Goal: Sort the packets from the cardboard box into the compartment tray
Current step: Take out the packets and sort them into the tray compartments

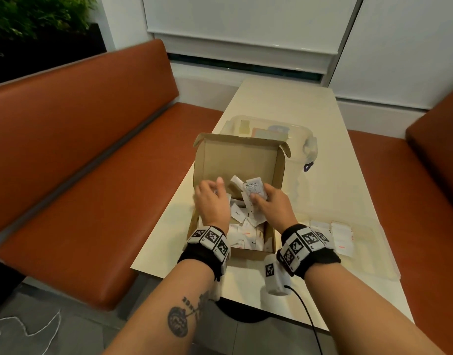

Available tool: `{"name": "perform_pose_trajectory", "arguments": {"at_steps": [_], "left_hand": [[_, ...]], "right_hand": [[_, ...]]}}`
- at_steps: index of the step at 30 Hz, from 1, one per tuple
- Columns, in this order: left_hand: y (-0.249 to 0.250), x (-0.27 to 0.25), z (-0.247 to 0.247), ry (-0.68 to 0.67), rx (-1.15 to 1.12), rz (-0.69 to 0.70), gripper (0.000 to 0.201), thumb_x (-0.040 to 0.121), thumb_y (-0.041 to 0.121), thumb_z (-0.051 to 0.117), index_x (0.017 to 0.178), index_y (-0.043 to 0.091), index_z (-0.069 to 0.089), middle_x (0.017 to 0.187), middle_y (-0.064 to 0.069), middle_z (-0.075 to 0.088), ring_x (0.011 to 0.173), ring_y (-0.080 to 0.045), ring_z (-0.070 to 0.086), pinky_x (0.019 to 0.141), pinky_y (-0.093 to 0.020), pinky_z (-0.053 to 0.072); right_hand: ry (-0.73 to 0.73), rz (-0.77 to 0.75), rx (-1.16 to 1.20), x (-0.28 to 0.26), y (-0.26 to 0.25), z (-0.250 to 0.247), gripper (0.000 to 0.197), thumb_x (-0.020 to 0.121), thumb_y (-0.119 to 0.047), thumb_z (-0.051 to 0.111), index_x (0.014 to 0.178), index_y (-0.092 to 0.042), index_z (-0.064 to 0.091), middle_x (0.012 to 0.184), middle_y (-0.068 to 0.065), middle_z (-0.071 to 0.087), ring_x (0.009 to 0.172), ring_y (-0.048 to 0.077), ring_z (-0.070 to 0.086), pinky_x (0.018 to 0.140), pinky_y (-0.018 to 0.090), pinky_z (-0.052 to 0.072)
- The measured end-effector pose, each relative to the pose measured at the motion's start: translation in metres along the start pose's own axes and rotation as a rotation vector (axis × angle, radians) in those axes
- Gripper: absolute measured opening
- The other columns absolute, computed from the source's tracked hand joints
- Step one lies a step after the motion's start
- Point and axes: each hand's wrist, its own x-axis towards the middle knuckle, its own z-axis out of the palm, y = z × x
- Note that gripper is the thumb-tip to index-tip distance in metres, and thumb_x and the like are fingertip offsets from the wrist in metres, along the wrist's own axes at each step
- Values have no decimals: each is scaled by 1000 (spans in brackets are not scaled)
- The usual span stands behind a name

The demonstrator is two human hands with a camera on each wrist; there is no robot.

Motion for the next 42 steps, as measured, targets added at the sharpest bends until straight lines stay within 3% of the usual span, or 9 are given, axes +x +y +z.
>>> {"name": "perform_pose_trajectory", "arguments": {"at_steps": [4, 7, 9, 12, 19, 25, 30, 37, 42], "left_hand": [[10, -11, 12, -452, -424, -285, 53, 88, 65, 43, 119, 22, 48, 115, -3, 58, 105, -21, 56, 88, -40, 50], [16, -17, 19, -644, -634, -471, 66, 86, 65, 46, 139, 28, 33, 132, -6, 52, 117, -24, 54, 97, -51, 46], [17, -16, 20, -659, -735, -552, 62, 90, 60, 46, 139, 23, 36, 132, -10, 55, 116, -27, 57, 98, -55, 45], [14, -14, 16, -691, -818, -607, 48, 97, 49, 40, 132, 17, 48, 124, -14, 62, 111, -30, 62, 92, -51, 50], [5, -20, 14, -728, -739, -442, 27, 97, 29, 51, 123, 20, 52, 125, -8, 60, 115, -24, 59, 75, -42, 58], [-1, -11, 18, -613, -703, -456, 27, 98, 23, 49, 125, 18, 51, 119, -8, 63, 103, -23, 64, 63, -33, 56], [-6, -4, 22, -604, -733, -495, 22, 98, 24, 51, 119, 19, 52, 111, -3, 66, 96, -20, 66, 54, -27, 55], [0, -3, 26, -670, -784, -512, 31, 100, 18, 45, 128, 4, 50, 117, -22, 63, 103, -35, 64, 90, -50, 52], [3, -5, 28, -720, -767, -470, 35, 99, 14, 47, 132, 4, 47, 108, -13, 65, 79, -15, 69, 57, -24, 57]], "right_hand": [[5, 20, 143, -3, -4, 0, 20, 92, -20, 59, 110, -12, 62, 96, 5, 69, 87, 21, 67, 80, 42, 56], [4, -27, 102, -5, -5, 3, 16, 91, -21, 60, 106, -14, 61, 87, -3, 65, 78, 13, 63, 67, 26, 52], [-6, -44, 93, -6, -6, 5, 16, 91, -21, 60, 106, -15, 60, 84, -7, 63, 74, 7, 61, 63, 18, 47], [-24, -2, 144, -3, -8, 4, 21, 92, -18, 59, 112, -15, 59, 94, 0, 67, 85, 15, 66, 74, 30, 55], [-51, -43, -48, -2, -6, 5, 20, 92, -23, 57, 109, -15, 64, 93, 4, 56, 83, 17, 54, 72, 27, 45], [-3, 28, 130, 0, -4, 5, 36, 78, -7, 73, 109, -14, 55, 91, -4, 57, 81, 13, 55, 69, 22, 50], [75, 59, 93, 3, 1, 4, 21, 79, -13, 75, 95, -10, 63, 91, 5, 61, 81, 17, 56, 76, 31, 50], [29, 66, 146, 6, -1, 4, 8, 82, -5, 68, 89, -10, 66, 75, 11, 65, 63, 16, 57, 69, 33, 53], [28, 68, 222, 7, 3, -5, 14, 79, -9, 74, 89, -4, 65, 66, -2, 56, 51, 4, 50, 47, 15, 47]]}}
